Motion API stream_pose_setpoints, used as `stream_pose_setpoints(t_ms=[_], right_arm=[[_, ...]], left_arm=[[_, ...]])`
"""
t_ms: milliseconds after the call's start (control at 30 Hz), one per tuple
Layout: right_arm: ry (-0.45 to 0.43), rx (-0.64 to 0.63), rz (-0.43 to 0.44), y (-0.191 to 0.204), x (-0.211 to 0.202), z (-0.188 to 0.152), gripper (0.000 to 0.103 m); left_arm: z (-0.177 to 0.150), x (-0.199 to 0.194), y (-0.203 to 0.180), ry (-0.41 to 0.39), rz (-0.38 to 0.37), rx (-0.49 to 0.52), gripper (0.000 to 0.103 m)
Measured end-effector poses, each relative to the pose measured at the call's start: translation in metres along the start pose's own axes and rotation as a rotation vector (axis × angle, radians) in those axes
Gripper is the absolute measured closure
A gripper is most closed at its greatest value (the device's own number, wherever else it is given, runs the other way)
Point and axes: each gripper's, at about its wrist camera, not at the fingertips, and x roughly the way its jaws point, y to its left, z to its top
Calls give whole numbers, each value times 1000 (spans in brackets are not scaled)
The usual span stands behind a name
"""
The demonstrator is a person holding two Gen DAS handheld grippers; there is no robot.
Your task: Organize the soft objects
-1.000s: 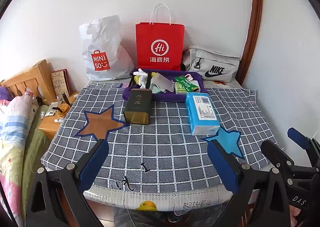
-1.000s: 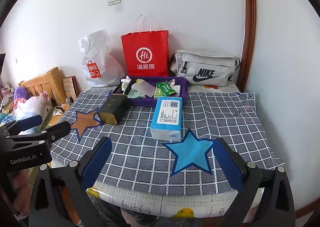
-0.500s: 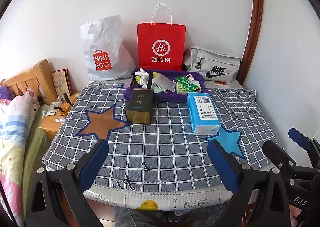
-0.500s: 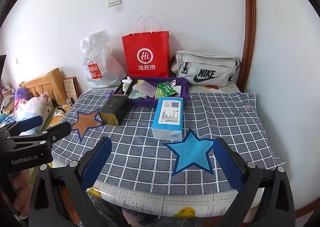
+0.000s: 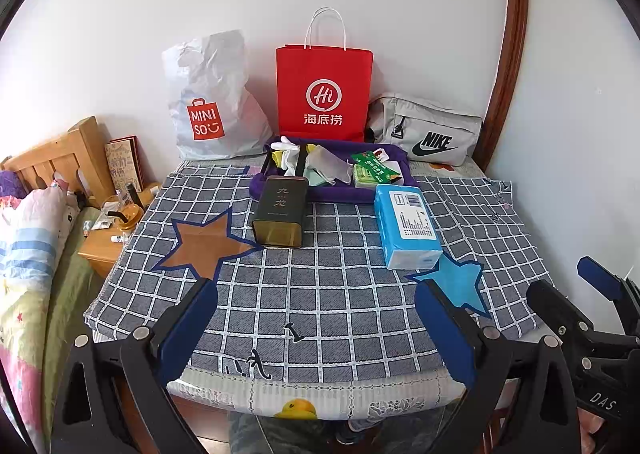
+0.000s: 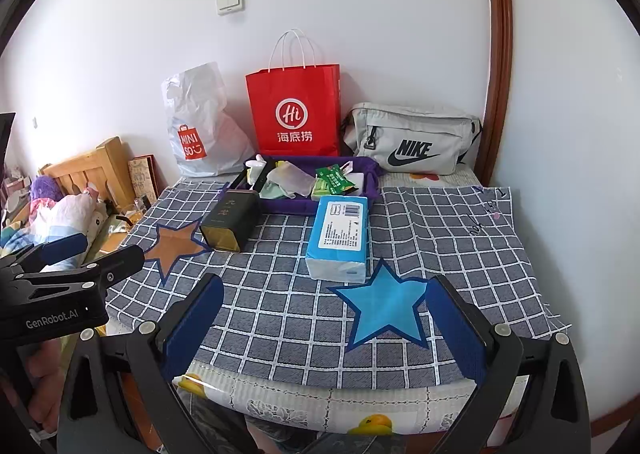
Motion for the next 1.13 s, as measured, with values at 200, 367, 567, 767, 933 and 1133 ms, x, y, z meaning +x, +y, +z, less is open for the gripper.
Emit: stream_pose_setpoints(t_ms=[200,367,567,767,933,1133], right_arm=[[0,1,0,0,0,0,3],[0,-1,1,0,1,-1,3],[-3,-2,2,1,0,-1,3],[-4,-1,3,1,1,0,3],[-9,-2,4,1,-1,1,3],[-15,-6,5,1,-1,2,3]], left_arm=[[0,-2,2,0,1,-3,3],[0,-1,2,-1,1,-3,3],[1,-4,8,-2,5,-9,3],[3,-4,8,-4,9,-11,3],[2,-4,7,-6,9,-11,3],[6,4,5,-6,18,-8,3]])
